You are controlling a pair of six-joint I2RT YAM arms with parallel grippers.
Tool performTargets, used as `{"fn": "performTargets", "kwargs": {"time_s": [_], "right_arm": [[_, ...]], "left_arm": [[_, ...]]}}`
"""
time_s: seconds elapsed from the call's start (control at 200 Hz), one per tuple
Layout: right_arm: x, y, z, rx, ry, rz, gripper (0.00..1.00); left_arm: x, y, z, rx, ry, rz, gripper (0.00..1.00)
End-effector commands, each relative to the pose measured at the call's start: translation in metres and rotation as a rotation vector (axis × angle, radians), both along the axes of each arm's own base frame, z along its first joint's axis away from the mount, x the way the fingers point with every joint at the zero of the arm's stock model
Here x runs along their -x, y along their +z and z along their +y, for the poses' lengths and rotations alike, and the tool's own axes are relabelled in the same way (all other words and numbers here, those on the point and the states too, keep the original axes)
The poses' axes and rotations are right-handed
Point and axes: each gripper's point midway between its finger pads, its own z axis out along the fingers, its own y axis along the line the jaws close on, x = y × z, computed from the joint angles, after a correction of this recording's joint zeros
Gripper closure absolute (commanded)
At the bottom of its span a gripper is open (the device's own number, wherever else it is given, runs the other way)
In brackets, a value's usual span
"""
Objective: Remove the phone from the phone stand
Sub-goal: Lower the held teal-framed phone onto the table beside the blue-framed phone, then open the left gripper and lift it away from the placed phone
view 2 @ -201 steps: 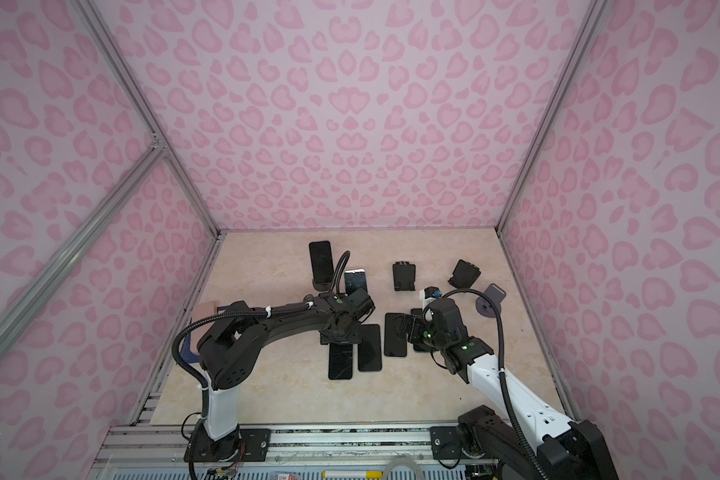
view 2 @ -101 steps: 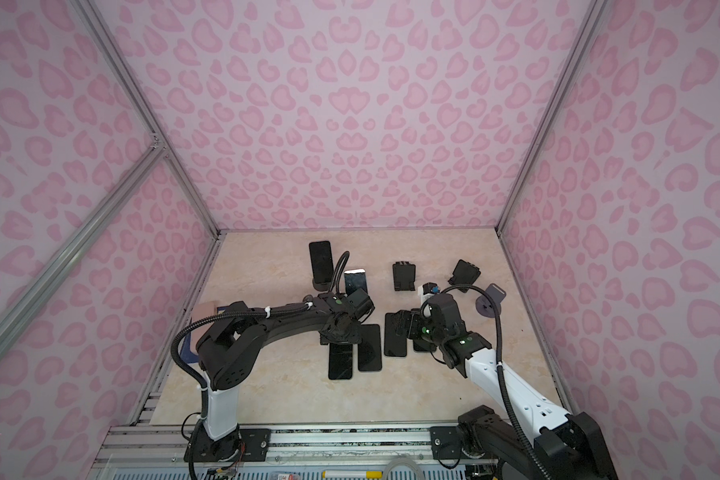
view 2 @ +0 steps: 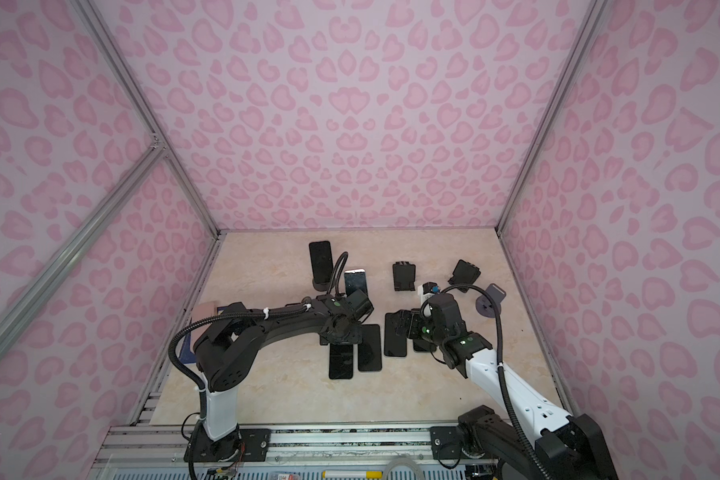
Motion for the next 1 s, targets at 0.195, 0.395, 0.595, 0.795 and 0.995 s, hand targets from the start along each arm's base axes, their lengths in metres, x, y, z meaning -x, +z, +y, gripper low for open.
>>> {"fn": "performTargets", "kwargs": {"time_s": [0.195, 0.395, 0.595, 0.795, 0.995], "right_arm": [[-0.001, 0.002, 0.0, 0.006, 0.006, -0.009, 0.05], [-0.001, 0.003, 0.0, 0.01, 0.007, -0.012, 0.05], [-0.003, 0.005, -0.003, 0.037, 0.006, -0.012, 0.04], [-0.005, 0.007, -0.006, 0.066, -0.002, -0.008, 0.03], [-0.006, 0.006, -0.005, 0.075, -0.003, 0.019, 0.03]], "left_arm": [[0.006, 0.001, 0.004, -0.012, -0.008, 0.017, 0.19], [0.0, 0.028, -0.004, 0.039, -0.033, -0.023, 0.16], [-0.009, 0.067, -0.018, 0.125, -0.127, -0.126, 0.1], [-0.011, 0.099, -0.018, 0.189, -0.168, -0.221, 0.09], [-0.008, 0.141, 0.004, 0.277, -0.124, -0.402, 0.08]]}}
